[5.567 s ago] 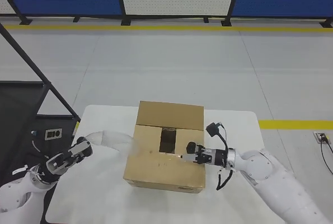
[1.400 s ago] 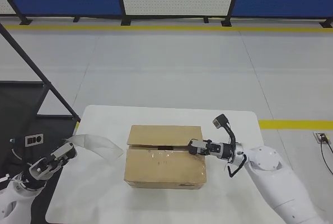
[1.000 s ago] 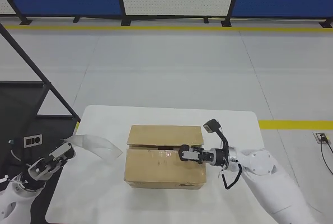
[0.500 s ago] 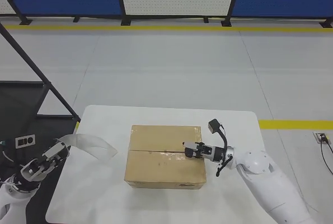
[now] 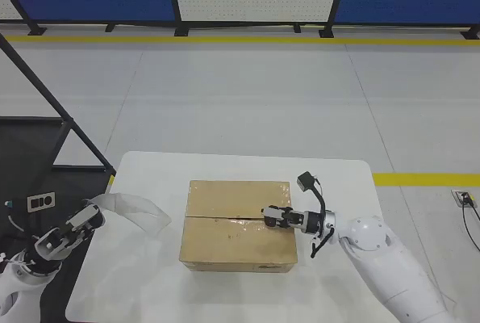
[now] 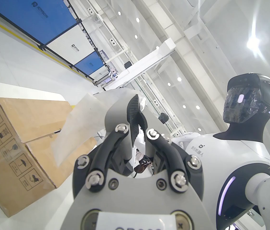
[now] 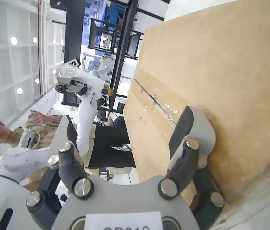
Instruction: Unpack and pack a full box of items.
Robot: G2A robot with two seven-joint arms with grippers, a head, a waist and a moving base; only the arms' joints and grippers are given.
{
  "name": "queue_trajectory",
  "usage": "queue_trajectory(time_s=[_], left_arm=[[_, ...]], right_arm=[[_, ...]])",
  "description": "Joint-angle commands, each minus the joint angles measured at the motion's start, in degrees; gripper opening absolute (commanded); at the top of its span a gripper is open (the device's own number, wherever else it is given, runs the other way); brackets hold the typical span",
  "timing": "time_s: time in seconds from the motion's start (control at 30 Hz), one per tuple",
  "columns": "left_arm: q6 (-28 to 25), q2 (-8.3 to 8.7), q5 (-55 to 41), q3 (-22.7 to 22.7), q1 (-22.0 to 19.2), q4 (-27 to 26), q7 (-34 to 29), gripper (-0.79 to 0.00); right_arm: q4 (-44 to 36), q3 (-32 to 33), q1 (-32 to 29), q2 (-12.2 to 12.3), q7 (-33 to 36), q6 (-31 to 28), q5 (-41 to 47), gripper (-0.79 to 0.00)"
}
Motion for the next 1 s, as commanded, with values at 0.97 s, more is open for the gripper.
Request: queue_trajectory(time_s=[0.97], left_arm=[[3.1, -0.55, 4.8, 14.8, -9.7, -5.1, -3.1, -0.785]], right_arm=[[-21.8, -2.5, -5.0, -1.3, -23.9, -10.1, -33.2, -0.194]])
